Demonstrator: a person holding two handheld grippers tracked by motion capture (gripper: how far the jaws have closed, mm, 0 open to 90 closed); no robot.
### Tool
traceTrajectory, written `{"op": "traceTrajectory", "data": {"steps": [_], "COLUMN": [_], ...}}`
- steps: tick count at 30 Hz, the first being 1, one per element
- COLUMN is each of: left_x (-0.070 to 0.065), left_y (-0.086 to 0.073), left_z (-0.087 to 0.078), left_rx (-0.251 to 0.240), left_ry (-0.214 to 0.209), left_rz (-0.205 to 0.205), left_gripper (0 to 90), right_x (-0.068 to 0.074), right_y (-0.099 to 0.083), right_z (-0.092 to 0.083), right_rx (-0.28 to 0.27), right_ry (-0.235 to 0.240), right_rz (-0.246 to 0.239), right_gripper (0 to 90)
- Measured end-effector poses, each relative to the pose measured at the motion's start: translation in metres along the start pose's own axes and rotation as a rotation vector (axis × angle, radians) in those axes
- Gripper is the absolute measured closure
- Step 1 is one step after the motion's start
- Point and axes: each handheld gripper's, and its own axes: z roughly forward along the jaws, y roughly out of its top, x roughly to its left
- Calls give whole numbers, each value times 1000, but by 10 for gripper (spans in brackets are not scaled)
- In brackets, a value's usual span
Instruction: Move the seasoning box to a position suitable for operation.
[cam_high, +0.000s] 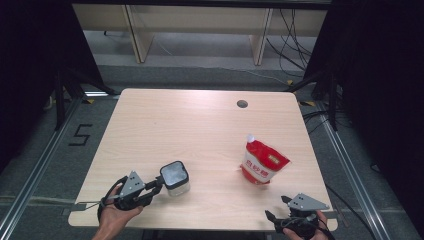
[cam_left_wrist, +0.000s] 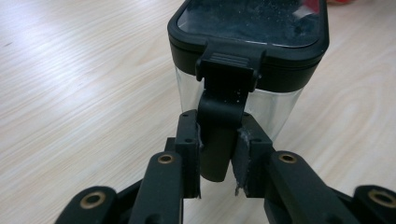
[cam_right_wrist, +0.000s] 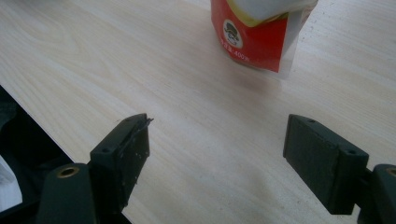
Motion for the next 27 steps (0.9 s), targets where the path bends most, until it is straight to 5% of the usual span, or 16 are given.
{"op": "traceTrajectory", "data": {"steps": [10, 17, 27], "left_x": [-10, -17, -35], "left_y": [5, 6, 15], "left_z": [5, 11, 30], "left_rx": [-16, -25, -28], "left_ry": [-105, -149, -244], "left_rz": [88, 66, 159], "left_gripper": [729, 729, 730], "right_x": [0, -2, -2], "right_y": [0, 0, 0], "right_z": [0, 2, 2], "right_rx": [-3, -22, -24], "right_ry": [4, 9, 7], "right_rz": [-5, -18, -23], "right_gripper": [237, 238, 238]}}
